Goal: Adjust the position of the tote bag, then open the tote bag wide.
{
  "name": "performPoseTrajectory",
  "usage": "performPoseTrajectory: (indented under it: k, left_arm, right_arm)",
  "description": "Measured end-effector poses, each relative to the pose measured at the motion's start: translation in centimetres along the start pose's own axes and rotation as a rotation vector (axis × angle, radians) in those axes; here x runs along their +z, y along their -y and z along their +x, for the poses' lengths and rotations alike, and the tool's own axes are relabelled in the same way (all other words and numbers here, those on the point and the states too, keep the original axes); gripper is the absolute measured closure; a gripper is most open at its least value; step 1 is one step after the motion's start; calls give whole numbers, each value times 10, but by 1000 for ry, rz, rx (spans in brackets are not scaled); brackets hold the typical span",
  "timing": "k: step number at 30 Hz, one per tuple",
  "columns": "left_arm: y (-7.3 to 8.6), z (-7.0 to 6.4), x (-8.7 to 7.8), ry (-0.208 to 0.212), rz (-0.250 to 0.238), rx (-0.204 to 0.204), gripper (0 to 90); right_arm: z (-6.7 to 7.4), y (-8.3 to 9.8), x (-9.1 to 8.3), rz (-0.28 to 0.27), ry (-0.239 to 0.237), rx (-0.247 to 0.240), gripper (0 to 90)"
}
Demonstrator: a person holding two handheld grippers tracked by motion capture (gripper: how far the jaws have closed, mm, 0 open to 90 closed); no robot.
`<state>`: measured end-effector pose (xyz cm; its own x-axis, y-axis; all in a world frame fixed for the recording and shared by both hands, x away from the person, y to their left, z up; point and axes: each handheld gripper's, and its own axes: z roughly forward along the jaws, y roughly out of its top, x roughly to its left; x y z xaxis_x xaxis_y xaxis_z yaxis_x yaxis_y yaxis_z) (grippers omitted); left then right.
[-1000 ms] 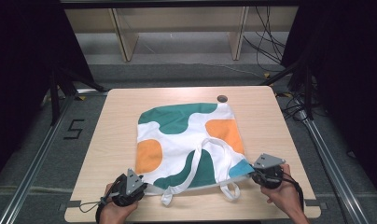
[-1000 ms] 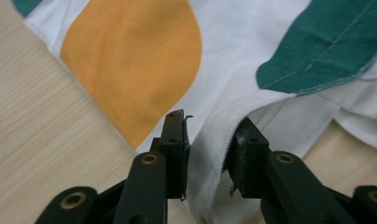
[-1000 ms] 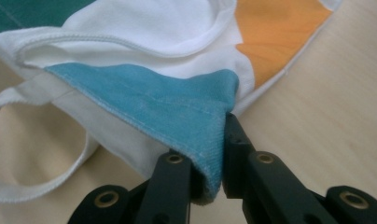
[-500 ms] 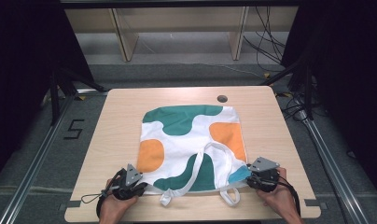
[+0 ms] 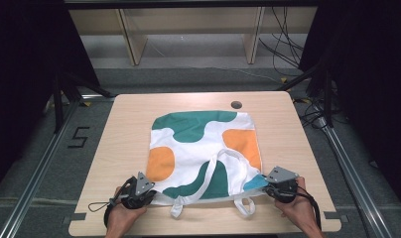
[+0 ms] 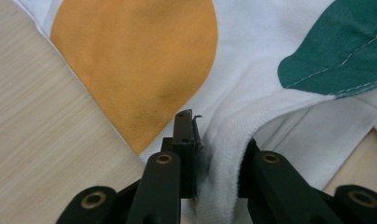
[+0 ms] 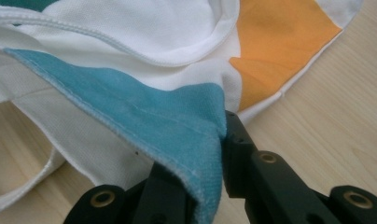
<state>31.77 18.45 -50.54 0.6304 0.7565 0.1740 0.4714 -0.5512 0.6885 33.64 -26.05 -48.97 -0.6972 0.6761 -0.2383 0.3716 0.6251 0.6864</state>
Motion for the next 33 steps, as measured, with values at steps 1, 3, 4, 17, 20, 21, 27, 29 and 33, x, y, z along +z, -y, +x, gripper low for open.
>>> performPoseTrajectory:
  k: [1, 3, 4, 17, 20, 21, 27, 29, 33]
  left_arm:
    - [-1, 0, -1, 0, -5, 1, 781]
    - [-1, 2, -3, 7, -30, 8, 781]
    - [-1, 2, -3, 7, -30, 8, 785]
    - [-26, 5, -38, -17, -291, 7, 863]
    - [-33, 6, -43, -17, -327, -13, 865]
    - [-37, 8, -48, -12, -346, -9, 865]
    - [-51, 13, -62, -24, -407, -15, 867]
    - [-59, 16, -70, -26, -437, -30, 867]
    - [-77, 21, -87, -46, -510, -31, 868]
  right_arm:
    - [0, 0, -2, -8, 2, 20, 820]
    - [-1, 1, -7, -35, -8, 64, 823]
    - [-2, 1, -10, -53, -15, 80, 827]
    - [-11, -17, -46, -248, -10, 174, 856]
    - [-19, -29, -53, -290, -12, 163, 858]
    - [-20, -31, -54, -303, 5, 150, 858]
    - [-30, -46, -71, -325, 14, 173, 859]
    - [-31, -53, -79, -341, 31, 186, 860]
    - [-38, -64, -89, -390, 58, 147, 861]
